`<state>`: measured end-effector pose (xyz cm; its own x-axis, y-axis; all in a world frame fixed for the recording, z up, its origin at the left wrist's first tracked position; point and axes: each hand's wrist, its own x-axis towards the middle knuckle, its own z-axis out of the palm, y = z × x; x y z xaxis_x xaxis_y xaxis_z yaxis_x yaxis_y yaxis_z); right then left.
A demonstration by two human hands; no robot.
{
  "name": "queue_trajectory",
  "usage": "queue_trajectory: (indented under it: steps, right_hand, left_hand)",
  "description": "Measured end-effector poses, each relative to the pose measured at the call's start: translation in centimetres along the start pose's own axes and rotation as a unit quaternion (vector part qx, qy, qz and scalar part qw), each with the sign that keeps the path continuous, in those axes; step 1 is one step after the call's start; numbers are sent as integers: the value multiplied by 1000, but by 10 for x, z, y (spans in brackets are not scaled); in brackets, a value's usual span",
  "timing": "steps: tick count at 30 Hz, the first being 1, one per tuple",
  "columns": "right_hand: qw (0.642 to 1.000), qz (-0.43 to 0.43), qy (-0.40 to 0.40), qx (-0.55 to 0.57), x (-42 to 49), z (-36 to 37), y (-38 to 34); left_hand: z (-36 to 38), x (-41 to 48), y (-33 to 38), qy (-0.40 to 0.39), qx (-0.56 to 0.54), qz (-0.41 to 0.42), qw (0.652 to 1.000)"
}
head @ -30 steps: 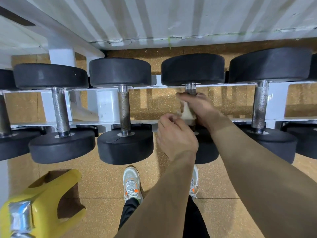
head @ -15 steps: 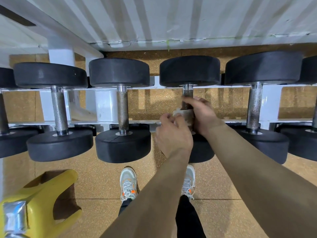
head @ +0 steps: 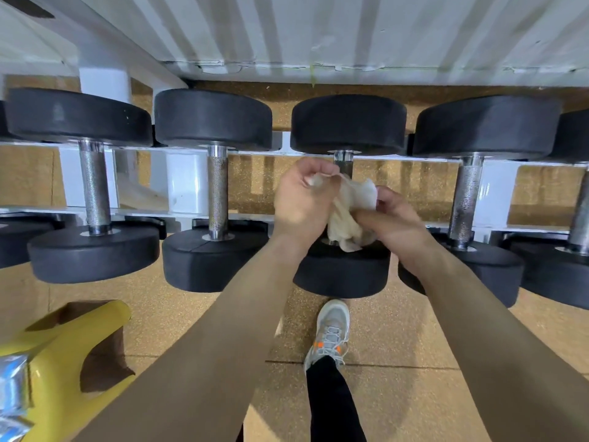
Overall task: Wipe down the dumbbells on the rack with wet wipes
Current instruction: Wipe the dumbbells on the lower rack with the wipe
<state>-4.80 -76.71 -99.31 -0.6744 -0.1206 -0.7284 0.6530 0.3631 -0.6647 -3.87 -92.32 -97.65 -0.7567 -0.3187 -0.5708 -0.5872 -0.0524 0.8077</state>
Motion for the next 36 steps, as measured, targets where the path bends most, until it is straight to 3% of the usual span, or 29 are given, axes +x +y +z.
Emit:
queue_trajectory:
  steps: [4, 9, 14, 17, 20, 23, 25, 27, 29, 36]
  right_hand:
    - [997, -31, -21, 64, -3, -20, -2]
    - [996, -38, 54, 66, 19, -31, -7]
    - [981, -7, 195, 4, 41, -20, -9]
    - [964, 5, 266, 4, 31, -5, -8]
    - [958, -18, 285, 25, 7, 16, 3]
    - [960, 3, 278, 31, -10, 35, 18]
    - [954, 3, 299, 2, -12, 45, 26]
    - [942, 6, 334, -22, -11, 51, 27]
    - [931, 11, 365, -16, -10, 55, 26]
    - [929, 2, 369, -14, -9, 56, 27]
  left_hand:
    - [-6, 14, -15, 66, 17, -20, 997]
    - [2, 26, -34, 124, 50, -26, 991]
    - [12, 23, -40, 203, 136, -33, 969]
    - [24, 7, -34, 273, 150, 57, 949]
    - [39, -2, -33, 197, 101, 50, 974]
    - [56, 13, -28, 36, 27, -93, 995]
    - [65, 26, -24, -22, 76, -146, 986]
    - [66, 37, -23, -27, 75, -167, 983]
    - [62, 45, -21, -36, -4, -195, 980]
    - [55, 63, -22, -57, -23, -152, 986]
